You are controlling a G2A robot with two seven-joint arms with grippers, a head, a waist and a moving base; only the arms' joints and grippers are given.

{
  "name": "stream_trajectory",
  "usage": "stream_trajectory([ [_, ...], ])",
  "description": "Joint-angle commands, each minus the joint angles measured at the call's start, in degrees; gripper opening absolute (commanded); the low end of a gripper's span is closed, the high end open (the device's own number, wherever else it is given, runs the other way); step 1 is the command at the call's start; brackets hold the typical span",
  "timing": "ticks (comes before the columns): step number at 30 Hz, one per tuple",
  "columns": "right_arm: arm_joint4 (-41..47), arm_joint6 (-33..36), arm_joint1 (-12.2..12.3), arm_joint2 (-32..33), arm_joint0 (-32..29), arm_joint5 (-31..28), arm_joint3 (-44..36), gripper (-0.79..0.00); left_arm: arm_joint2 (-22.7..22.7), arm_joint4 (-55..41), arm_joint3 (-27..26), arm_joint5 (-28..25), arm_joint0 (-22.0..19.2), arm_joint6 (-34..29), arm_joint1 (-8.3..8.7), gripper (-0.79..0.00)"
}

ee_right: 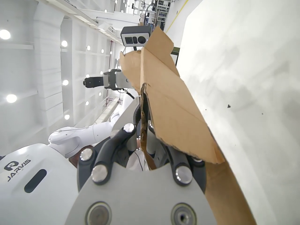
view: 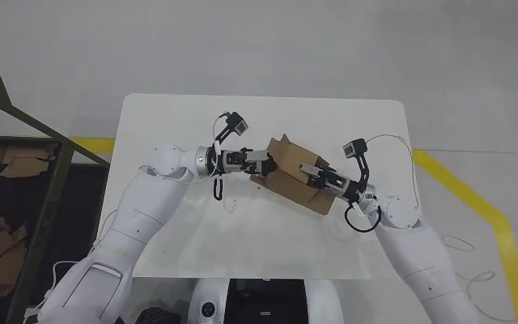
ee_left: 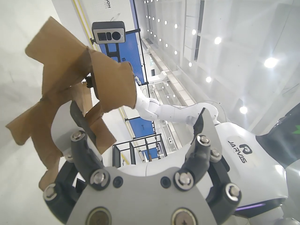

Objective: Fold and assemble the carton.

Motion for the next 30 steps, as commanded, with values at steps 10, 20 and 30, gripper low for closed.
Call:
stream_trajectory([
  [10, -1.9, -4.2, -0.3, 0.1, -0.2, -0.2, -0.6, -0.785, 0.3, 0.8, -1.4, 0.6, 0.4, 0.5, 0.02, 0.000],
  [20, -1.0, -6.0, -0.6, -0.3, -0.3, -0.3, -1.6, -0.785, 1.9, 1.7, -0.6, 1.2, 0.0, 1.4, -0.36, 0.000],
  [30, -1.4, -4.6, -0.8, -1.3, -0.9, 0.2, -2.4, -0.785, 2.5, 1.3, 0.7, 0.6, -1.1, 1.8, -0.73, 0.000],
])
